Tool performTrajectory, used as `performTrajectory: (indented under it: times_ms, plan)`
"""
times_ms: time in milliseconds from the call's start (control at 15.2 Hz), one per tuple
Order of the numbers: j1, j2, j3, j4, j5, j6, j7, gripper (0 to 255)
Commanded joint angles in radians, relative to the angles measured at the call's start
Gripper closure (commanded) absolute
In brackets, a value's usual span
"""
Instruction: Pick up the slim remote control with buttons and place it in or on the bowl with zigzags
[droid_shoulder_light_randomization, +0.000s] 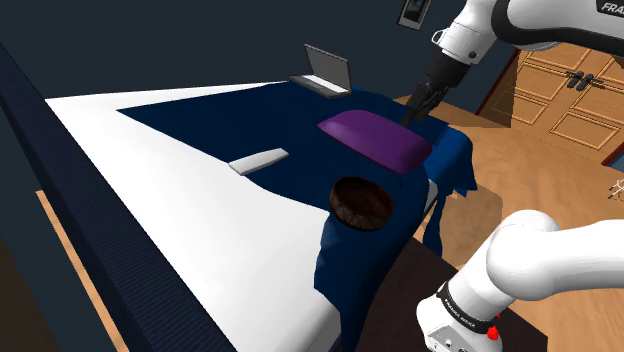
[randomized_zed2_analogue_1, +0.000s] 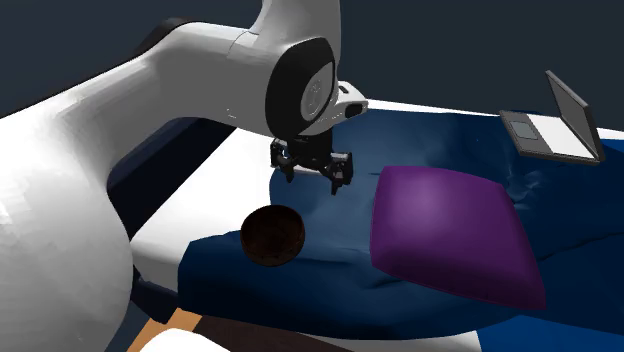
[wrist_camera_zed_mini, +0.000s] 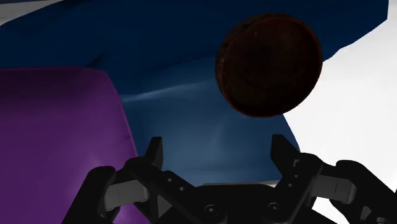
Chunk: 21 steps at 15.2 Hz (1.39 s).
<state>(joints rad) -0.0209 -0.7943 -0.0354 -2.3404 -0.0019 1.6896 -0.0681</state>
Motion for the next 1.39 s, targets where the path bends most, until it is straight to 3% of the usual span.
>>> performTrajectory:
  times_ms: [0,330,726,1056,1320]
  plan:
    - [0.0,0.0,0.0,0.0,0.0,0.0,0.0,0]
    - [-0.032,0.08,0.142,-0.021,0.07,0.086,0.284,0]
    - [-0.08,0.249,0.301,0.028,0.119,0.19,0.621,0]
    - [-0.131,0.436,0.419,0.124,0.108,0.263,0.907,0]
    - [-0.167,0.609,0.492,0.23,0.055,0.305,1.143,0]
